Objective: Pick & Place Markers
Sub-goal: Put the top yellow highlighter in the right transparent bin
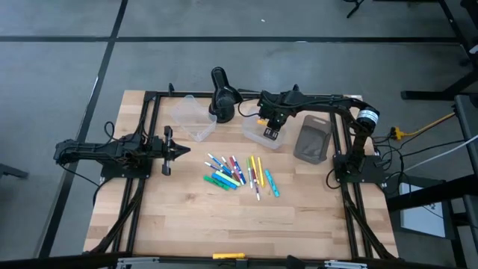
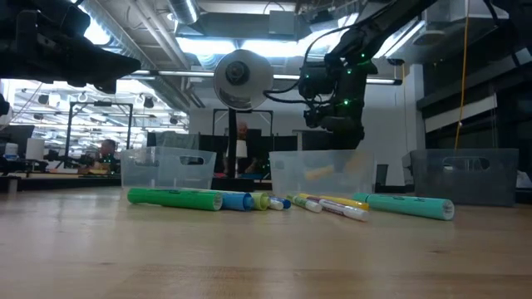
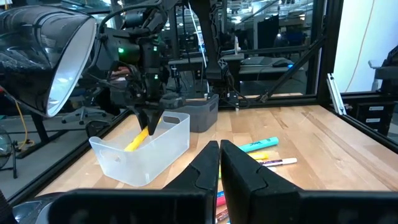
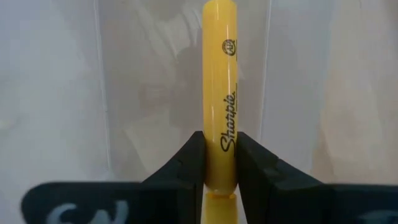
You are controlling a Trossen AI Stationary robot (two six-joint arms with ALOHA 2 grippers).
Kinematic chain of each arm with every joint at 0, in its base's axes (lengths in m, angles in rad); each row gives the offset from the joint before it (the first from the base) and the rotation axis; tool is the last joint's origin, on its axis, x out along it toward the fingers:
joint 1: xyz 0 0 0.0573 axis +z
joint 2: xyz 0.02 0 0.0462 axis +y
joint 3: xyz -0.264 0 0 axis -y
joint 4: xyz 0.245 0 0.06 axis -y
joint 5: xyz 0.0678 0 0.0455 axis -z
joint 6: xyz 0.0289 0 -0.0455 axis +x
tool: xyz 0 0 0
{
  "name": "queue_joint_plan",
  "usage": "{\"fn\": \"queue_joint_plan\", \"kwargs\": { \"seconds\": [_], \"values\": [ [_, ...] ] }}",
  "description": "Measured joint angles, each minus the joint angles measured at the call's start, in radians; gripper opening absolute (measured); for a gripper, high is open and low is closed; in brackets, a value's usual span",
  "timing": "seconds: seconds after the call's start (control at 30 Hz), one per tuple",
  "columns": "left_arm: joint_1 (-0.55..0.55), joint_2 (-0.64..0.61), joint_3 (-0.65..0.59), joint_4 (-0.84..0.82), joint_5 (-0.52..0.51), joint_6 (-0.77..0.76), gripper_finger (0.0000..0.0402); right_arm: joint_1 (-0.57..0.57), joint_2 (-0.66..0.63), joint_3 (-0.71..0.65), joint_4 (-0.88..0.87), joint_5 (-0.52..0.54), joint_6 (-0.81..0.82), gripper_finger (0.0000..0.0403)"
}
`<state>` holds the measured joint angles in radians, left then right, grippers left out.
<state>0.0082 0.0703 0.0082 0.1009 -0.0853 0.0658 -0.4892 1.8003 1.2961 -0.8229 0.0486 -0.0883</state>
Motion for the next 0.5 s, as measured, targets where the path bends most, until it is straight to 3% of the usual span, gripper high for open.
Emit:
{"fn": "queue_joint_plan", "kwargs": {
  "seconds": [0.5],
  "values": [
    [0.000,0.000,0.000,0.000,0.000,0.000,0.0008,0.000,0.000,-0.050,0.066,0.002,-0.007,0.0097]
  ]
}}
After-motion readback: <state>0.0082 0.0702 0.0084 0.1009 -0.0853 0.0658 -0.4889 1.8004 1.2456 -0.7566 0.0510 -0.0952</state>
